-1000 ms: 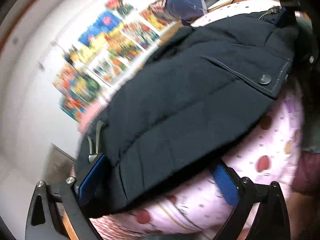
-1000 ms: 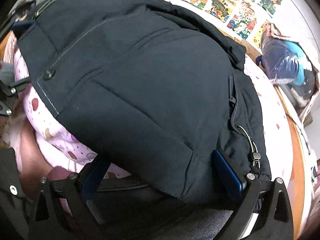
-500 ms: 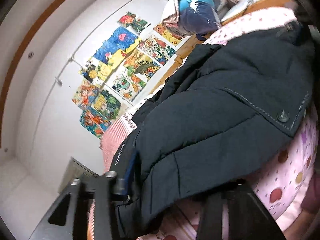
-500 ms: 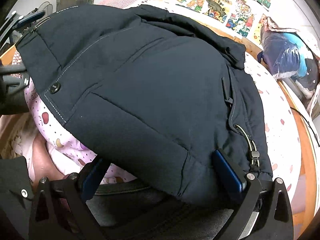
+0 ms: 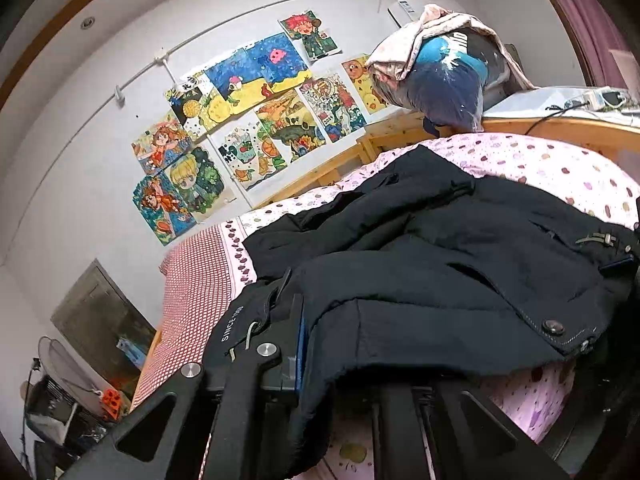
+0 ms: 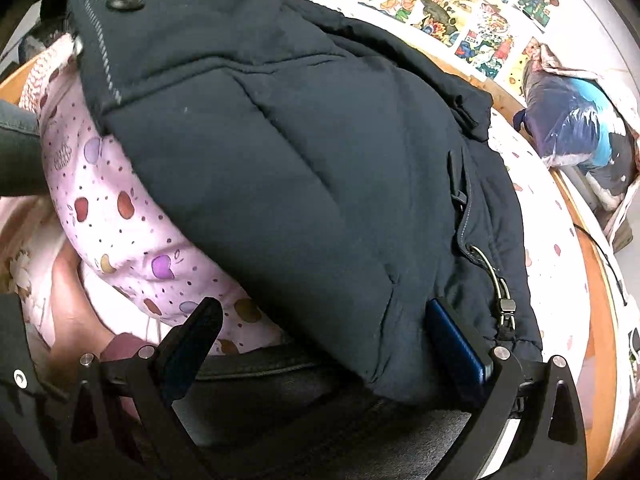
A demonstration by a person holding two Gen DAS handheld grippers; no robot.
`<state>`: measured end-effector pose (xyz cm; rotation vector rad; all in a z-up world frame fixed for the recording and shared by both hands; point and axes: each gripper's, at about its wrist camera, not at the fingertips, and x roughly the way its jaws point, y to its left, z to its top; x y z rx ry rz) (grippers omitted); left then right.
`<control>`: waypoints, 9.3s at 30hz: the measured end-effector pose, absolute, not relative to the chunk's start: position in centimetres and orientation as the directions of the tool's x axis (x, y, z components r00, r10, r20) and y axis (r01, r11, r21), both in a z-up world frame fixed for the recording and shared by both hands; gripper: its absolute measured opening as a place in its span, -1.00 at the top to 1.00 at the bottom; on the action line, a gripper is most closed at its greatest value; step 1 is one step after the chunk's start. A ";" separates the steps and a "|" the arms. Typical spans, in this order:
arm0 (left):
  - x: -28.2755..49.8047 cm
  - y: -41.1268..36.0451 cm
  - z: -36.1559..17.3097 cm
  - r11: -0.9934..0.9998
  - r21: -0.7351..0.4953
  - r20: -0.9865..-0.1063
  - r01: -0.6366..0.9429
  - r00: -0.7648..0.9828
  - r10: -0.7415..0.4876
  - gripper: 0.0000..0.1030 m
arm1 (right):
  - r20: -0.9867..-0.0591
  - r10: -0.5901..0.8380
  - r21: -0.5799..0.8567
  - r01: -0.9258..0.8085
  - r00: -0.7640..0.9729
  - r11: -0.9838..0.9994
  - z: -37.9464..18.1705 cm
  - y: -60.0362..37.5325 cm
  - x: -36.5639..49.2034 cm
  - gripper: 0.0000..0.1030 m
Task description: Fold large clothes
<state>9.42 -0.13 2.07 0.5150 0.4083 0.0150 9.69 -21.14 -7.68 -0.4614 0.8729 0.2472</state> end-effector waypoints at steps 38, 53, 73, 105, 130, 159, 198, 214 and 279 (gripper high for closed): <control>0.8 0.1 9.4 0.926 0.377 -0.152 0.025 0.988 0.036 0.86 | -0.118 0.111 -0.076 -0.121 0.987 0.990 6.1 -29.5 4.9 0.88; 8.2 1.0 14.2 0.919 0.386 -0.211 0.074 0.977 0.010 0.86 | -0.015 0.133 -0.194 -0.133 0.991 0.972 10.9 -27.3 7.8 0.88; 25.4 0.1 14.1 0.914 0.403 -0.297 0.043 0.951 0.086 0.84 | -0.081 0.142 -0.290 -0.160 0.986 0.944 13.8 -24.5 23.3 0.88; 44.5 3.4 2.2 0.943 0.333 -0.486 0.022 0.861 0.152 0.76 | -0.321 0.128 -0.298 -0.229 0.938 0.927 3.2 -19.3 48.4 0.87; 39.1 7.3 4.1 0.983 -0.009 -0.401 0.186 0.899 -0.174 -0.73 | -0.376 0.354 -0.229 -0.456 0.856 0.860 5.8 -21.9 44.1 -0.59; 47.6 9.0 -3.3 0.996 -0.087 -0.673 -0.012 0.738 -0.050 -0.86 | -0.621 0.377 0.011 -0.473 0.687 0.881 -4.2 -19.1 54.6 -0.70; 47.1 12.5 -7.0 0.949 -0.316 -0.599 -0.013 0.778 -0.189 -1.00 | -0.590 0.382 0.147 -0.370 0.712 0.917 -9.7 -19.8 57.4 -0.91; 41.3 19.7 -5.3 0.854 -0.444 -0.574 -0.271 0.818 -0.039 -1.00 | -0.462 0.124 -0.022 -0.151 0.878 0.988 -5.0 -24.8 49.7 -0.94; 47.2 19.9 -10.5 0.743 -0.668 -0.648 0.039 0.460 -0.607 -0.81 | -0.624 0.517 0.518 -0.186 0.586 0.835 -16.0 -33.8 52.1 -0.96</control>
